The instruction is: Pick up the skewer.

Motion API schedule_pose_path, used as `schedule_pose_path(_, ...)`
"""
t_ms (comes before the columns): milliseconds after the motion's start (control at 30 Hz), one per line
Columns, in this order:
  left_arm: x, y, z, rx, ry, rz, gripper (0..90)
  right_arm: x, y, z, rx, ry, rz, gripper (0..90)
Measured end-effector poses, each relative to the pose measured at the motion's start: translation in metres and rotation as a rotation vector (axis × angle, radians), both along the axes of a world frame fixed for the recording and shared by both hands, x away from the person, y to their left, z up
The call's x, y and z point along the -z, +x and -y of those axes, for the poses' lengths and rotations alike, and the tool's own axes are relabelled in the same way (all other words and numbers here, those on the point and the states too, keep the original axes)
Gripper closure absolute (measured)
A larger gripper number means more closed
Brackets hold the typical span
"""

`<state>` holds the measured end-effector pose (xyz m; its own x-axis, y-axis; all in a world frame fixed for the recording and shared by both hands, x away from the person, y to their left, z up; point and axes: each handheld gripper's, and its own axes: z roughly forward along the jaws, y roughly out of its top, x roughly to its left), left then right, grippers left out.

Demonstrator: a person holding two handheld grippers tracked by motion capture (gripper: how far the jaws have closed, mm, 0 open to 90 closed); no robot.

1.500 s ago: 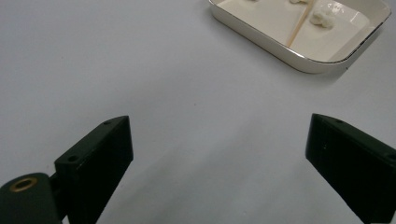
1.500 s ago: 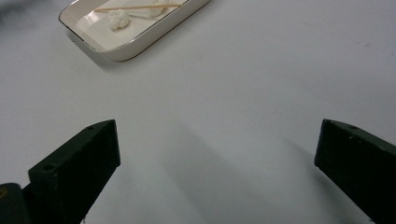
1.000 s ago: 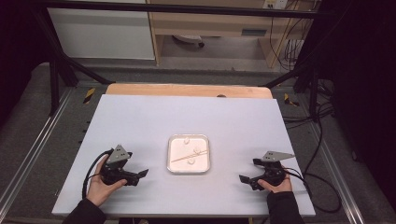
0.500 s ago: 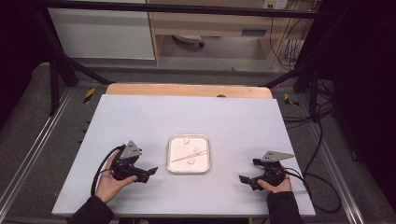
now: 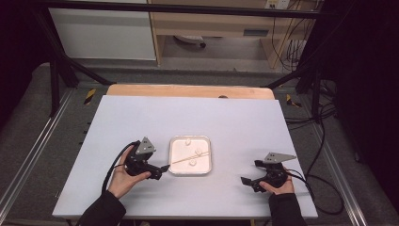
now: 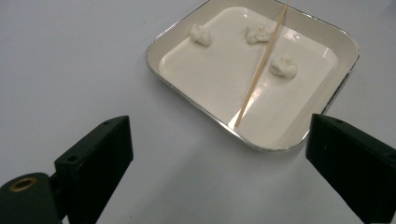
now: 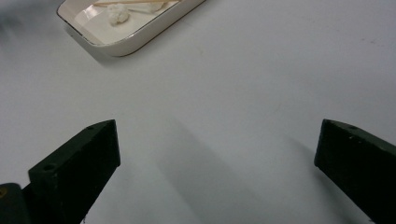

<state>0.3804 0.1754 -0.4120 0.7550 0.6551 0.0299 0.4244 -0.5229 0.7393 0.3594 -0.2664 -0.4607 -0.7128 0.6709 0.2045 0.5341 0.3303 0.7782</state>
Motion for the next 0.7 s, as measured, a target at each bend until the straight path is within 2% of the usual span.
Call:
schedule_pose_path(133, 0.0, 0.005, 0.01, 0.009, 0.017, -0.004, 8.2, 0.0, 0.0, 0.0, -0.002, 0.001, -0.001, 0.7)
schedule_pose_path(233, 0.0, 0.009, 0.018, 0.013, 0.012, -0.006, 9.6, 0.0, 0.0, 0.0, -0.004, 0.0, 0.002, 0.7)
schedule_pose_path(467, 0.003, 0.018, 0.038, 0.018, 0.044, -0.009, 12.6, 0.0, 0.0, 0.0, -0.004, 0.001, 0.002, 0.7)
schedule_pose_path(700, 0.01, 0.028, 0.047, 0.018, 0.041, -0.03, 24.4, 0.0, 0.0, 0.0, -0.004, 0.003, -0.003, 0.7)
